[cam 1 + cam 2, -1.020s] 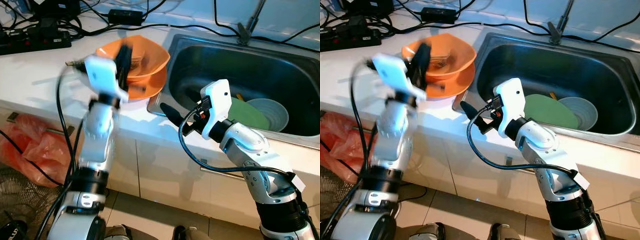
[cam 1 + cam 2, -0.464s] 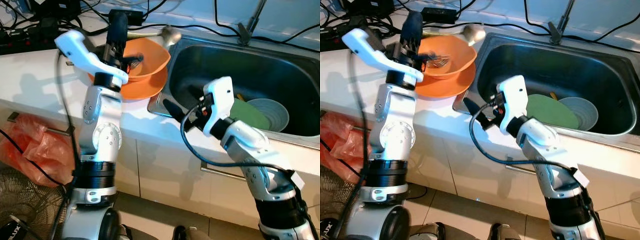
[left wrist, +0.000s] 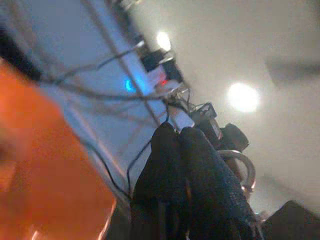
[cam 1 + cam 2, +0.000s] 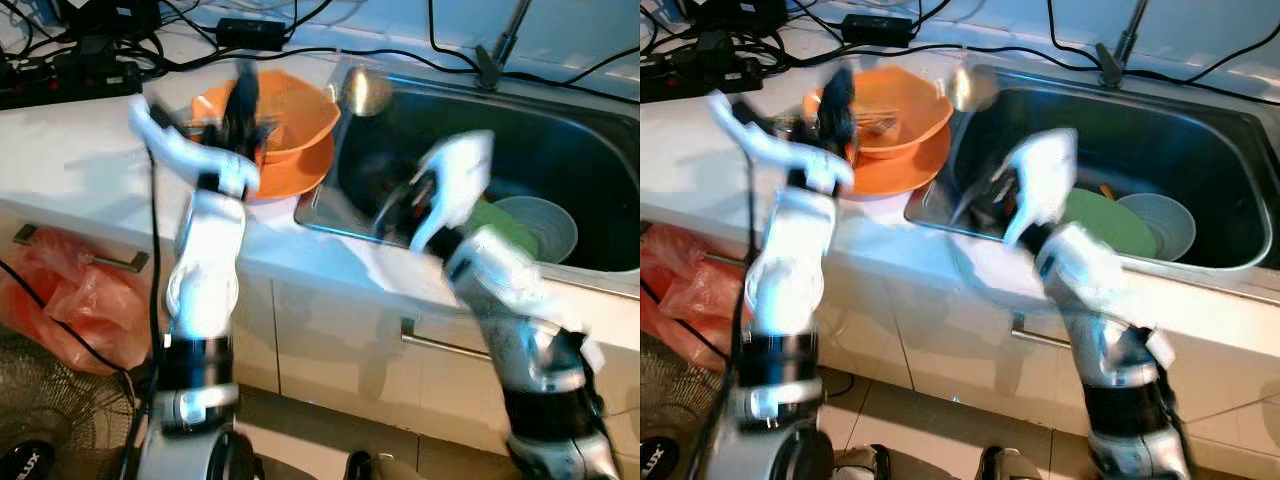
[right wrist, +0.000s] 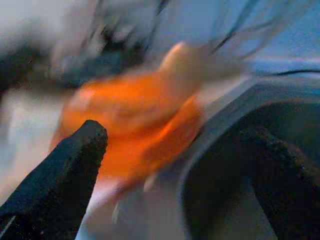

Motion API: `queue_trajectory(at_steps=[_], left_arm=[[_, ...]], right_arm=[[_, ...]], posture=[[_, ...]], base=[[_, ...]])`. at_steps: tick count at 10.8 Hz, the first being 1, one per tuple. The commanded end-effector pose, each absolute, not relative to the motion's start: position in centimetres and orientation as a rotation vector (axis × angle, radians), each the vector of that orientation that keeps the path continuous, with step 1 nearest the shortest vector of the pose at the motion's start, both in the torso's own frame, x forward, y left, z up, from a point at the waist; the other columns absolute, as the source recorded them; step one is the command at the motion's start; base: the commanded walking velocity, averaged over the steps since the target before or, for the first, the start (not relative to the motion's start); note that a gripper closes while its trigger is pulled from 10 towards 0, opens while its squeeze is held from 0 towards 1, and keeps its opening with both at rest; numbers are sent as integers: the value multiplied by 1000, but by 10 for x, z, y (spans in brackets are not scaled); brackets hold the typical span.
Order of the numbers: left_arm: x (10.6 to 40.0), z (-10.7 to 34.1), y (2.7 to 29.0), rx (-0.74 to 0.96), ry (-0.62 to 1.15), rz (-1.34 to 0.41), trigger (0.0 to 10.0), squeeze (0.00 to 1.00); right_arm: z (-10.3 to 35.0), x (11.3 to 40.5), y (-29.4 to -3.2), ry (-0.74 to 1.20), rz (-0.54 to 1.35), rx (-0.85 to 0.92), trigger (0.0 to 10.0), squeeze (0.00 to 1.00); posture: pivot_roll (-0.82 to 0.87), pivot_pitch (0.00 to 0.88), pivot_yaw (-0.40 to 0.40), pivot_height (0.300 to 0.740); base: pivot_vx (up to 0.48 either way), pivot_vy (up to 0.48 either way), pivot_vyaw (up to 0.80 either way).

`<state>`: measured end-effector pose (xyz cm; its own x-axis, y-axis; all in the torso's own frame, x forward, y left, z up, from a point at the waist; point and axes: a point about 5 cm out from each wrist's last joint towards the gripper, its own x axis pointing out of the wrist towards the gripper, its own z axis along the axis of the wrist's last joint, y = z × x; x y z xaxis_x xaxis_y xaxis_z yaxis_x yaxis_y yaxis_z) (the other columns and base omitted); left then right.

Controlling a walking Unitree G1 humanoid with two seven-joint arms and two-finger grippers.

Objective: Kitchen organization

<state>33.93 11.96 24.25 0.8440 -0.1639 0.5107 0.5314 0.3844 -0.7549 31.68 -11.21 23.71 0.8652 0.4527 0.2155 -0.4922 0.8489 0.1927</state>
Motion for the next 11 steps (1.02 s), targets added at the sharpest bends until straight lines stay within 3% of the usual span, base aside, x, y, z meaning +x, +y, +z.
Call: queue_trajectory(at_steps=[1,3,9,10,11], left_arm=[[338,233,115,-1172,-332,-474,0,0],[336,222,111,-1242,-262,-503,0,0],[326,233,94,-1321,-224,-671,0,0],[324,233,92,-1328,-217,-686,0,0],[324,232,91,-1330,-208,-693,0,0]], right_arm=[[240,322,-126,-160,430,375,10000,0],[240,324,-125,-126,432,550,10000,0],[240,330,-120,-68,420,781,10000,0],[243,332,-122,-83,412,810,6235,0],[244,332,-124,-91,405,833,0,0]], posture=[[-1,119,-26,740],[0,118,-25,740],[9,108,-20,740],[10,108,-21,740],[9,109,-21,740]], base=[[0,0,0],[0,0,0],[0,0,0],[0,0,0],[0,0,0]])
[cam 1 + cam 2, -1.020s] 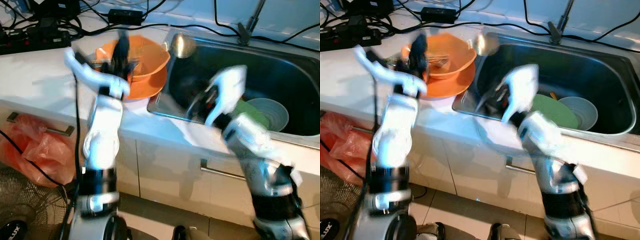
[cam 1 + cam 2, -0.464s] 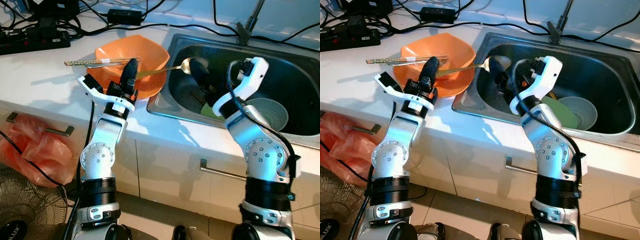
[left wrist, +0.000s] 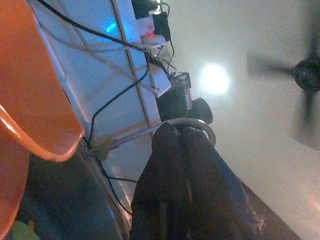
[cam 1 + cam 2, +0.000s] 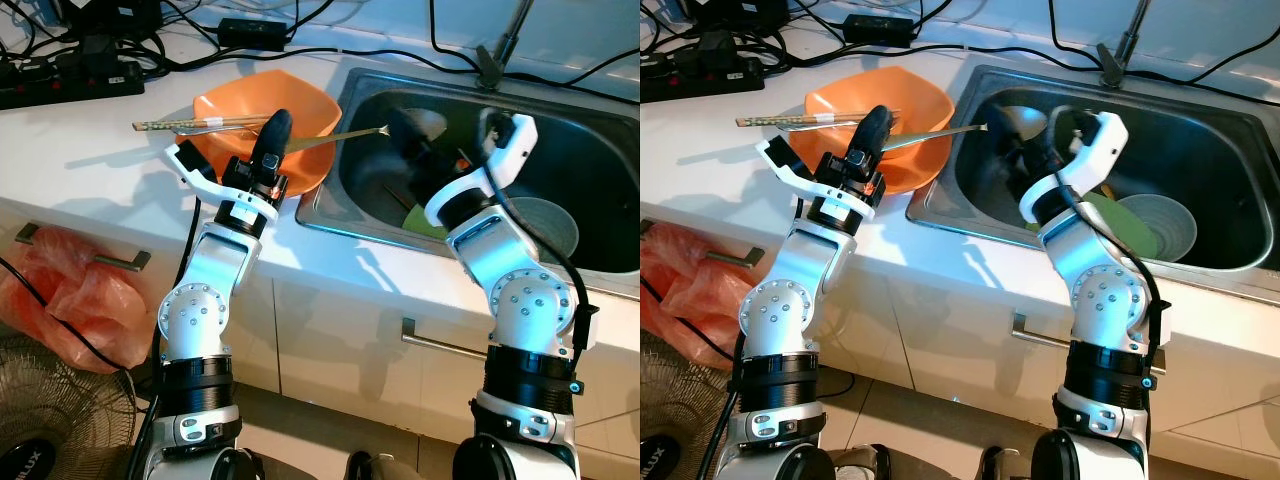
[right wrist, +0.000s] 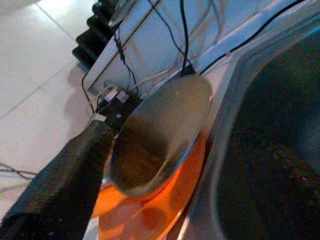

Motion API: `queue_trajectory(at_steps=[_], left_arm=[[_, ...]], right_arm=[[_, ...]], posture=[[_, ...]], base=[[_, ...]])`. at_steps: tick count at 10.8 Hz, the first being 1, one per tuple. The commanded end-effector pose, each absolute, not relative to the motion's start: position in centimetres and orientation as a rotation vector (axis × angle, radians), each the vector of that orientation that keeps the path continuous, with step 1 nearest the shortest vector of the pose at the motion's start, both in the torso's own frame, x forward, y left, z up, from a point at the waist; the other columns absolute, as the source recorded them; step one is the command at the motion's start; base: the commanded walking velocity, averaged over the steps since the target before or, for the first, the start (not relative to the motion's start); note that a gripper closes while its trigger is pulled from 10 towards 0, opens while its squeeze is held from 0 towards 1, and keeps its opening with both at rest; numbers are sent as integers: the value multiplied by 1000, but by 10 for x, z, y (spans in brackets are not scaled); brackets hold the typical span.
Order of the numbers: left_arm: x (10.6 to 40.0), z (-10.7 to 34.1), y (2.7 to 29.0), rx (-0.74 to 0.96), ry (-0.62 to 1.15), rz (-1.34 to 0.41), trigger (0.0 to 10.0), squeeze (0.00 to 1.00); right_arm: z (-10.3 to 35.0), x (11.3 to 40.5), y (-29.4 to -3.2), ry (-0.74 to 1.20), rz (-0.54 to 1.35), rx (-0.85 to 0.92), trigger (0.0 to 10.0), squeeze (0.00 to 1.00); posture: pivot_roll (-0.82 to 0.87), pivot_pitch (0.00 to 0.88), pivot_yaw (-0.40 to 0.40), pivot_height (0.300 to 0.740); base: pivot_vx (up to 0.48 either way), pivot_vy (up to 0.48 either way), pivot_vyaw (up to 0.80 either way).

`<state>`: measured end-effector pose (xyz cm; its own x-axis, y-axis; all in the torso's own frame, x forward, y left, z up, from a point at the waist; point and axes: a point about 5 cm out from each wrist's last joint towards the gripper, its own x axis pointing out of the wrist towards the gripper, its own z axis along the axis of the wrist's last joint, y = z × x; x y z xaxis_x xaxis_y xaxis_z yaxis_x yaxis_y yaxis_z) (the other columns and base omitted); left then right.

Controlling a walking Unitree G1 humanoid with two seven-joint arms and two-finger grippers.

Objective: Kitchen organization

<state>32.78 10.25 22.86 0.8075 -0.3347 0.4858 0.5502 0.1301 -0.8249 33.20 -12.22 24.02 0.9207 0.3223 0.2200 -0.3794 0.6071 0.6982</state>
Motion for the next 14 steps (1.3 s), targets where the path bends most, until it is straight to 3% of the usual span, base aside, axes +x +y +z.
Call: queue_trajectory(at_steps=[1,14], left_arm=[[323,228,90,-1330,-190,-702,0,0],[328,224,98,-1311,-192,-625,0,0]], right_arm=[[246,333,-126,-101,391,850,0,0],[242,335,-136,-88,336,925,0,0]], posture=[[9,108,-22,740],[4,110,-19,740]], base=[[0,0,0],[0,0,0]])
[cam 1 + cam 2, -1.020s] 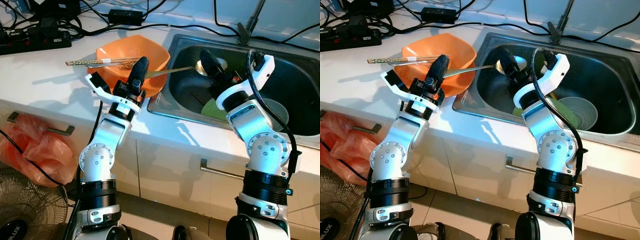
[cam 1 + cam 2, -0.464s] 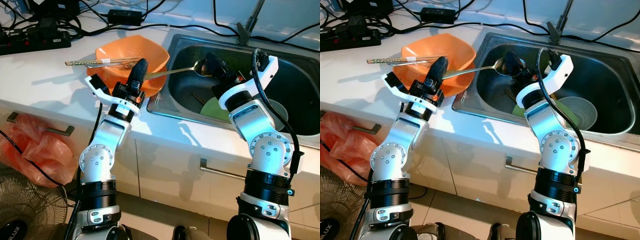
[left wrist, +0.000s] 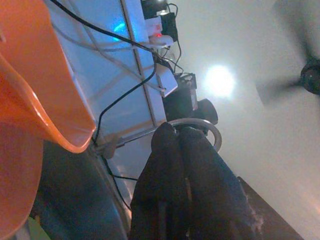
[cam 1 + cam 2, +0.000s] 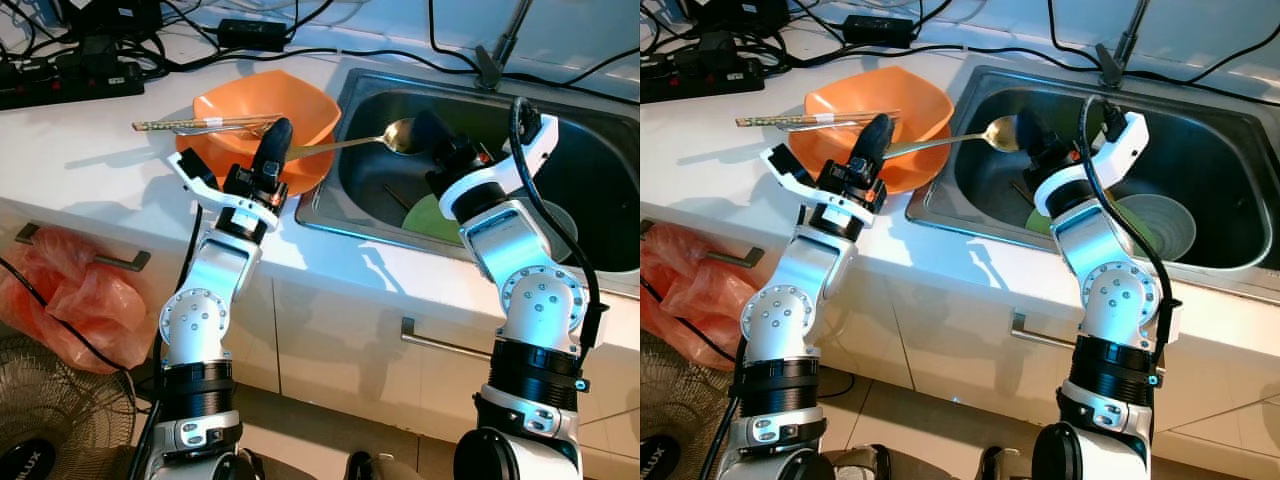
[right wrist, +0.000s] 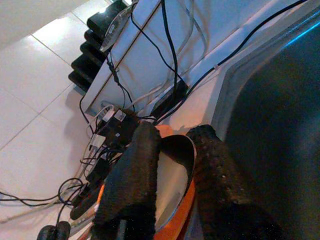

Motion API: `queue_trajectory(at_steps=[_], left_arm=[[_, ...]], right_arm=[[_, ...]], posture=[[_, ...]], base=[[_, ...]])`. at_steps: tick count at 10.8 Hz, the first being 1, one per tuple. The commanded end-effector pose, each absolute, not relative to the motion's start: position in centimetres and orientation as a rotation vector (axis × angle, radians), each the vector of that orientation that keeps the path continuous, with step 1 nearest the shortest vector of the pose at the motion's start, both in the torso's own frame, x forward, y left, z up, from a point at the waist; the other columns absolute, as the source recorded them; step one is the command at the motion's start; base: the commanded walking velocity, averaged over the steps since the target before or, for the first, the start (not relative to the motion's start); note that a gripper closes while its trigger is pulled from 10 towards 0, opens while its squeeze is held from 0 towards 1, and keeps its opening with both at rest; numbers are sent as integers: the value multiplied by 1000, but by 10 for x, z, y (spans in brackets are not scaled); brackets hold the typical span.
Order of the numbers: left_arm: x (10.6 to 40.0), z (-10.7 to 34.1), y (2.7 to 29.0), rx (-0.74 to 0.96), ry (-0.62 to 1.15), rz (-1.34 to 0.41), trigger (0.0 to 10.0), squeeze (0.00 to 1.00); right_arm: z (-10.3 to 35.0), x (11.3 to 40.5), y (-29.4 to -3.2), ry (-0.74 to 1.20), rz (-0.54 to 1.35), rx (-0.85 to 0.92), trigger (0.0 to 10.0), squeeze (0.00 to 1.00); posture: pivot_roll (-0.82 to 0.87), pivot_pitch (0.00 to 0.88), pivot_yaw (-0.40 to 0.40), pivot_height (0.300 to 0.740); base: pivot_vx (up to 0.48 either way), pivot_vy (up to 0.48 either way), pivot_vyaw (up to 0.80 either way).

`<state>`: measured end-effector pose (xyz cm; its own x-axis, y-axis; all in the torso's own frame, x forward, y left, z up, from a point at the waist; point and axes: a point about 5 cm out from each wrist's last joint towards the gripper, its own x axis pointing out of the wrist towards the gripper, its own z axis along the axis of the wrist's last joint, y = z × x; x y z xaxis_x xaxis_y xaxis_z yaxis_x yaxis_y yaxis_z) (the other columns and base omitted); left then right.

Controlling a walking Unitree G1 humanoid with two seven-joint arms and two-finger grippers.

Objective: Kitchen organization

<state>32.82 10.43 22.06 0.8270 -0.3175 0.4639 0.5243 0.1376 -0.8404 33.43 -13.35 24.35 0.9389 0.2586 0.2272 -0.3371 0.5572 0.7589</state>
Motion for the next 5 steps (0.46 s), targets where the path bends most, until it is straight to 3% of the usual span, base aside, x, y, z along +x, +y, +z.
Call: queue_trajectory(at_steps=[1,5], left_arm=[[329,224,99,-1309,-193,-619,0,0],[332,219,99,-1288,-167,-570,0,0]], right_arm=[[241,334,-136,-83,338,928,0,0],[240,333,-133,-73,360,929,0,0]], posture=[[6,110,-17,740],[7,112,-16,740]], base=[[0,0,0],[0,0,0]])
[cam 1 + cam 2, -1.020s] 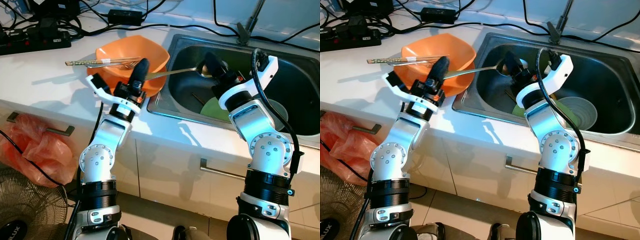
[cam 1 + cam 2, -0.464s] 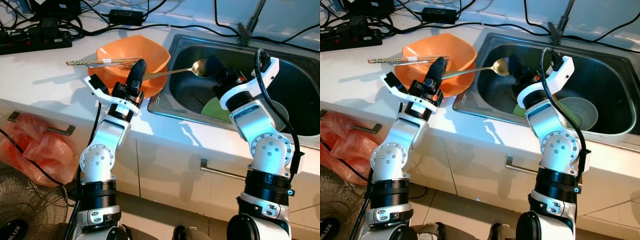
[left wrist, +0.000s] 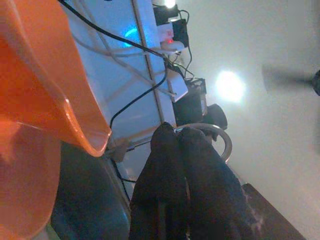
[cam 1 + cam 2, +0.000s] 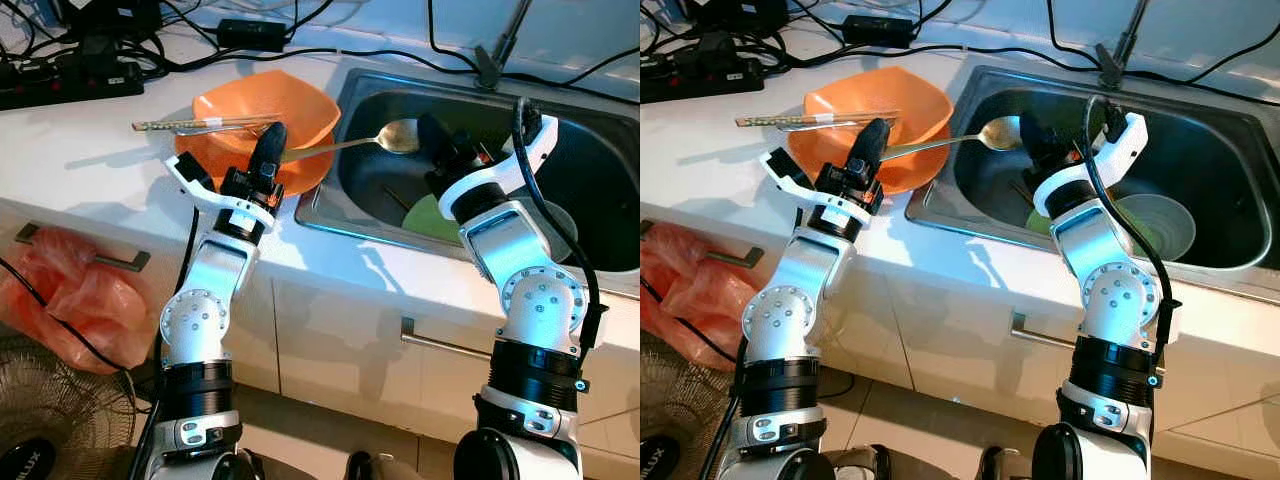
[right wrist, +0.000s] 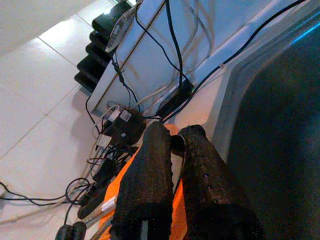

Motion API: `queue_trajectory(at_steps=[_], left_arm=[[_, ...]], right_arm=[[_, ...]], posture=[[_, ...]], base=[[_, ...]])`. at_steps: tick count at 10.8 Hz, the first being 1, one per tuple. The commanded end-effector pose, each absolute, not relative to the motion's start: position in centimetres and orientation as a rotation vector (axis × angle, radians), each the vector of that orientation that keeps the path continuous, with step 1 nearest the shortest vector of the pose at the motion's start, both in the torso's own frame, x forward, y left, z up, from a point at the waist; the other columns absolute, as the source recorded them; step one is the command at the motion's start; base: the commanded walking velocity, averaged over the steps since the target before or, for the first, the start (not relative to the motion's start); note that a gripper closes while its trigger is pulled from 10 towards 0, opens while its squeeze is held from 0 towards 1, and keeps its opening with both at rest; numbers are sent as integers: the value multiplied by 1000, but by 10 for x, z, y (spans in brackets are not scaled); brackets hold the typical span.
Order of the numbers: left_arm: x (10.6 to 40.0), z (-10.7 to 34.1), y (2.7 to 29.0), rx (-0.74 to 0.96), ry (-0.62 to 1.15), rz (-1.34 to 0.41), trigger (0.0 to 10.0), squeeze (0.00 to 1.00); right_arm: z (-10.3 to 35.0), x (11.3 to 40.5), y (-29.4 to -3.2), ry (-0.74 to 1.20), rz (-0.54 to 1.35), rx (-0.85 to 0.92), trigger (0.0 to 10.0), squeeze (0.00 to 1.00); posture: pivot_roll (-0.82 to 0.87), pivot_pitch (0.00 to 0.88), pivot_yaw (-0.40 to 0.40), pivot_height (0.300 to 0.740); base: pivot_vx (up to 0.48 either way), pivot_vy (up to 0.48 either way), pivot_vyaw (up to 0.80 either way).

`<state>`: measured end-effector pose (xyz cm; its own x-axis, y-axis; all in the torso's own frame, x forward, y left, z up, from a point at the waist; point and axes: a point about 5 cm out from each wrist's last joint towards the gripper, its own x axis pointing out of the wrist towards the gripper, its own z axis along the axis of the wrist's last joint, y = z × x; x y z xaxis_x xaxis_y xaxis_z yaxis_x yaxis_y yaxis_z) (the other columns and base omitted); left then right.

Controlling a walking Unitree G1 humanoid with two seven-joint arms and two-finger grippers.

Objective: Kitchen organization

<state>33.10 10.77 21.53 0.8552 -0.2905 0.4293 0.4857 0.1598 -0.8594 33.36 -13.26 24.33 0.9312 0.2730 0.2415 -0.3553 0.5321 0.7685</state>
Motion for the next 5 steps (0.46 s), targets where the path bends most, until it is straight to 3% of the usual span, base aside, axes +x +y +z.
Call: queue_trajectory(at_steps=[1,2,3,4,5], left_arm=[[332,219,98,-1301,-165,-572,0,0],[332,219,97,-1301,-165,-574,0,0],[332,219,97,-1304,-162,-574,0,0],[332,219,97,-1304,-158,-574,0,0],[333,219,96,-1303,-154,-575,0,0]], right_arm=[[240,332,-130,-69,383,921,0,0],[239,331,-130,-66,387,915,0,0],[239,330,-126,-57,412,901,9451,0],[240,329,-124,-55,430,894,10000,0],[240,328,-122,-53,441,893,3882,0]], posture=[[4,112,-14,740],[4,112,-14,740],[4,112,-14,740],[6,111,-13,740],[6,111,-14,740]], base=[[0,0,0],[0,0,0],[0,0,0],[0,0,0],[0,0,0]])
